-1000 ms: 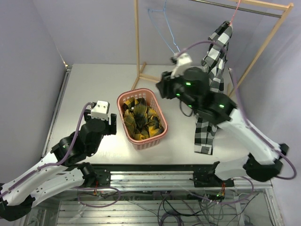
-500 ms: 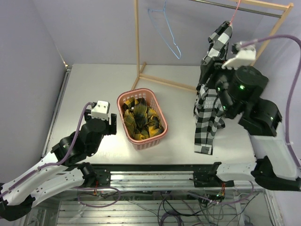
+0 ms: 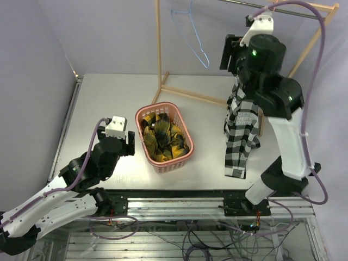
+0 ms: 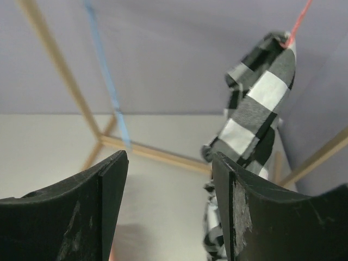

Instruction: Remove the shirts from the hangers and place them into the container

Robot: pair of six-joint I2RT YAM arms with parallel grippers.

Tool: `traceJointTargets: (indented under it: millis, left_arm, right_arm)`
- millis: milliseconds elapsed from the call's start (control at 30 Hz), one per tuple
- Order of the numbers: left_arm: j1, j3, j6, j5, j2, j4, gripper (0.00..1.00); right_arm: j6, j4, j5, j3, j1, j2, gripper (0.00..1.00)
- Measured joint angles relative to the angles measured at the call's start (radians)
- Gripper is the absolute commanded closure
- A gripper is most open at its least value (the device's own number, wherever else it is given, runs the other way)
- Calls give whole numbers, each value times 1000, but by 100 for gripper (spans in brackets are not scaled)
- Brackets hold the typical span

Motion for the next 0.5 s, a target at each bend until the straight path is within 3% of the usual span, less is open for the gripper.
traceJointTargets:
  millis: [100, 200, 500]
  left_arm:
    - [0, 0, -1, 0, -6, 0, 17]
    - [0, 0, -2, 0, -19, 0, 17]
    - [0, 0, -7, 0, -21, -1, 18]
  right_arm:
    - [19, -15, -153, -60, -203, 46, 38]
    - [42, -22, -249, -152, -323, 53, 40]
    - [79, 9, -304, -332, -354, -159, 43]
